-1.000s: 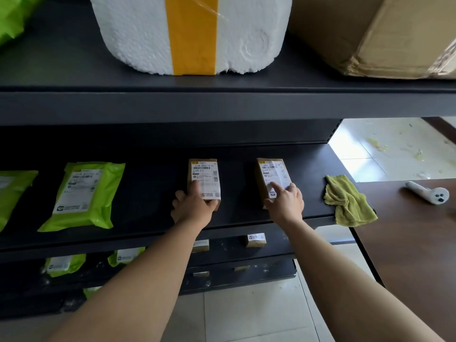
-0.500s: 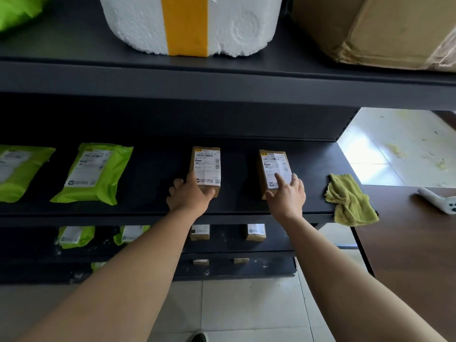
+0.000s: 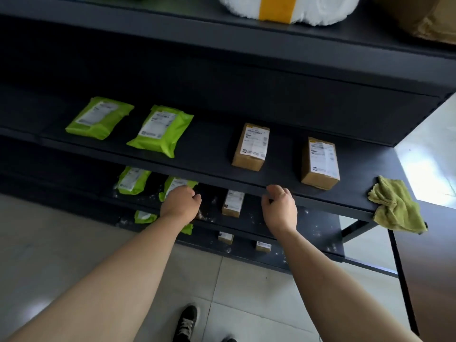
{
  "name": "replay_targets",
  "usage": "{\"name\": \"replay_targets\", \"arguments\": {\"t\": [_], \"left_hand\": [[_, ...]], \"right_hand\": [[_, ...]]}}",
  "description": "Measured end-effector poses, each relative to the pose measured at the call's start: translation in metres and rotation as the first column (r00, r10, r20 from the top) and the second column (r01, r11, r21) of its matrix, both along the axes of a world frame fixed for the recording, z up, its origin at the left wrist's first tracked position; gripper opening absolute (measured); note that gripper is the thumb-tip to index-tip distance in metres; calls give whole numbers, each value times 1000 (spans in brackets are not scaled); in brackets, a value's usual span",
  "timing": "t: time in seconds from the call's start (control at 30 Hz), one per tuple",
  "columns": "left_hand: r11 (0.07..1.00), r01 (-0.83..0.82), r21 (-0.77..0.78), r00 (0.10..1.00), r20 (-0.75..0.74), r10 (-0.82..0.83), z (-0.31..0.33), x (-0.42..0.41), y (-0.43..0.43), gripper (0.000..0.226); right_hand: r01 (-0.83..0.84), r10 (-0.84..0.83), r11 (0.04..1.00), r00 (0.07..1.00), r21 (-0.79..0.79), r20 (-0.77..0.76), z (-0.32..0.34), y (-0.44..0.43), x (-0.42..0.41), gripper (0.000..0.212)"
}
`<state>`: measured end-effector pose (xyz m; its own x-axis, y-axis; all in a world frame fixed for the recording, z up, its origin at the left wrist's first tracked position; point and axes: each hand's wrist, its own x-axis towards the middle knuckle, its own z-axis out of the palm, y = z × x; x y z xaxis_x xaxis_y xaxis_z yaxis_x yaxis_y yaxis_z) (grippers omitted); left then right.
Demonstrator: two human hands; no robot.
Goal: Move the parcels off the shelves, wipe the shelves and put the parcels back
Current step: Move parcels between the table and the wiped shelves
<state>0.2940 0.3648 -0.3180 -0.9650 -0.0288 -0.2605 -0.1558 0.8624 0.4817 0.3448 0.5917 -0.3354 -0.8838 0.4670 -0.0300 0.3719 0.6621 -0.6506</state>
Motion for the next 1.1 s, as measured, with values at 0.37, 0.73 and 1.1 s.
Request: {"name": "replay_targets", "arguments": {"t": [0.37,0.73,1.1], "left_hand": [[950,-216,226,976,37,214,-26,30,-130,28],[888,-301,347,953,66,297,-57,-19,-290,27],[762,-441,474,896,185,404,-155,-94,-344,26]], "right_hand": [[-207,216,974,972,-90,97,-14,-134,-1,36],[-148,175,972,974,-182,145,-44,-298,-40,35],[-34,82,968,979,-249,186,-136,-355,-107,32]]}}
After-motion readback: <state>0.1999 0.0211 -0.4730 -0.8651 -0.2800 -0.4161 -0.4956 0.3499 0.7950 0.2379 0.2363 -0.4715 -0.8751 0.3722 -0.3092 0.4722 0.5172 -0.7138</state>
